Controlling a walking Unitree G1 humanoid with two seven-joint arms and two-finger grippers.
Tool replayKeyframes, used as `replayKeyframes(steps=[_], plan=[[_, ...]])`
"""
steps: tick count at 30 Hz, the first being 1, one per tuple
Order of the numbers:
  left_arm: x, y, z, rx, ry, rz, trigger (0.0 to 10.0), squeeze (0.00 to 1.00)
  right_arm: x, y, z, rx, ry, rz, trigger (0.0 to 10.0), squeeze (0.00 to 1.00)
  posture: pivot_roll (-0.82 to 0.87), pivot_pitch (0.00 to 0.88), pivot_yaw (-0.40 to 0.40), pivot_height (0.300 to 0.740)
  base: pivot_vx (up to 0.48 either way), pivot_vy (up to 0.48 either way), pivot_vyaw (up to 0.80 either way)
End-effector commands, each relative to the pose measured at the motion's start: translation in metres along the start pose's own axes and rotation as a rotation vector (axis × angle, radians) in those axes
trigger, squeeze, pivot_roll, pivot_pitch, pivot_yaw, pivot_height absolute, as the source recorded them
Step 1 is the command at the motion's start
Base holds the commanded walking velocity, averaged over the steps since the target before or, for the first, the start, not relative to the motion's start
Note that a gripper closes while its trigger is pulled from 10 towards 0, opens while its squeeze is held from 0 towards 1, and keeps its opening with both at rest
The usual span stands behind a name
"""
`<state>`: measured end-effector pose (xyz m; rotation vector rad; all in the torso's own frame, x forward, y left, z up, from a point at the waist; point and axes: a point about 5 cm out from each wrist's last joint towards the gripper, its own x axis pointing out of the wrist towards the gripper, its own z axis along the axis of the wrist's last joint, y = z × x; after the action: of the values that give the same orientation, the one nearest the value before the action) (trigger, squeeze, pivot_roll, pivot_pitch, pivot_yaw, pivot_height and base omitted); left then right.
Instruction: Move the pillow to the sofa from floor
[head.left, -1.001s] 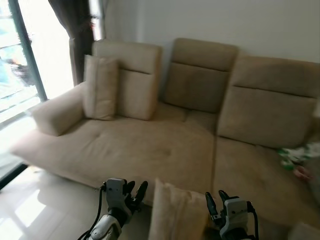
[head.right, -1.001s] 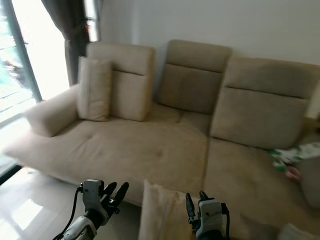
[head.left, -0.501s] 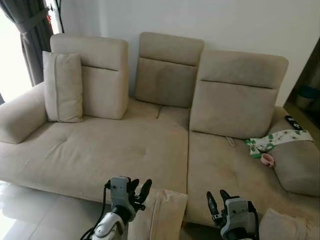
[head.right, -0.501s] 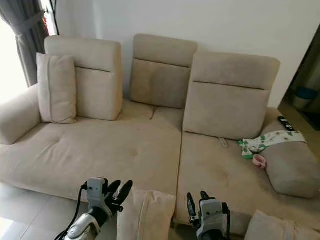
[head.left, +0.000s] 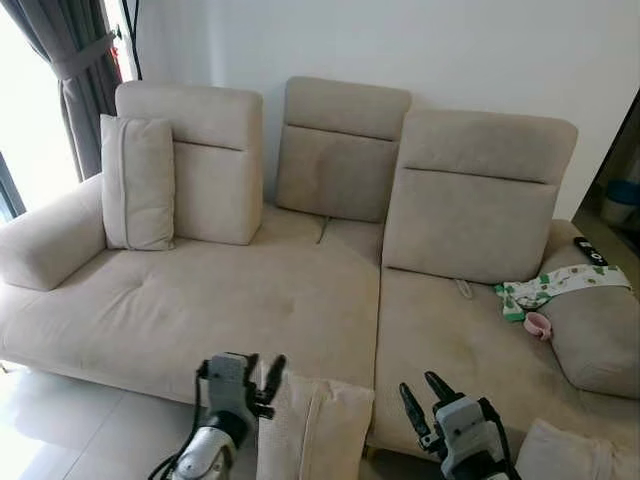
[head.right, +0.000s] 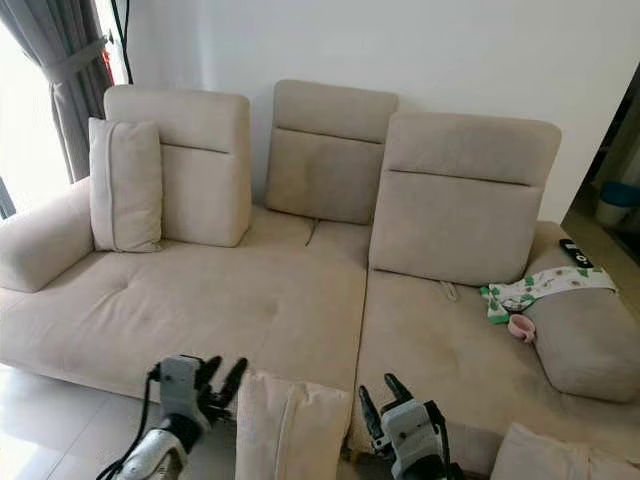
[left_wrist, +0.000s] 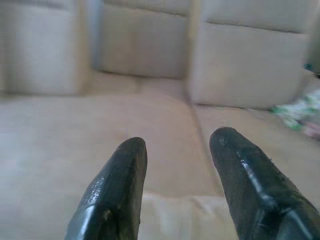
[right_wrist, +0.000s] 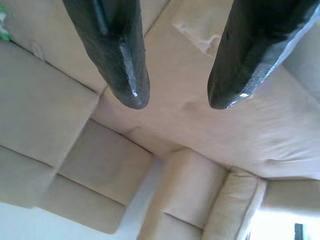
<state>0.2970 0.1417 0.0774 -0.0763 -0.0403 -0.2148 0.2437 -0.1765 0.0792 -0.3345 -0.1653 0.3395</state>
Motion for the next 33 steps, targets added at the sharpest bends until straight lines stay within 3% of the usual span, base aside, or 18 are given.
replayKeyframes(steps=[1, 3, 5, 13, 33], plan=[[-0.005, 0.006, 0.001, 0.017, -0.005, 0.029, 10.0, 0.0, -0.004, -0.001, 0.0, 0.013, 0.003, 0.012, 10.0, 0.0, 0.0, 0.0, 0.004, 0.74, 0.0, 0.0, 0.0], [-0.009, 0.009, 0.002, 0.009, -0.007, 0.042, 10.0, 0.0, -0.007, -0.003, 0.002, 0.023, 0.003, 0.014, 10.0, 0.0, 0.0, 0.0, 0.005, 0.74, 0.0, 0.0, 0.0], [-0.025, 0.01, 0.002, -0.024, -0.001, 0.048, 10.0, 0.0, -0.019, 0.0, 0.005, 0.059, 0.011, 0.015, 10.0, 0.0, 0.02, 0.0, -0.002, 0.74, 0.0, 0.0, 0.0], [-0.043, 0.005, 0.002, -0.027, -0.011, 0.024, 10.0, 0.0, -0.031, 0.001, 0.001, 0.066, 0.03, -0.006, 10.0, 0.0, 0.04, 0.0, -0.005, 0.74, 0.0, 0.0, 0.0], [-0.041, -0.006, 0.008, -0.031, -0.003, -0.06, 10.0, 0.0, -0.029, 0.008, -0.002, 0.1, 0.048, -0.038, 10.0, 0.0, 0.03, 0.0, -0.003, 0.74, 0.0, 0.0, 0.0]])
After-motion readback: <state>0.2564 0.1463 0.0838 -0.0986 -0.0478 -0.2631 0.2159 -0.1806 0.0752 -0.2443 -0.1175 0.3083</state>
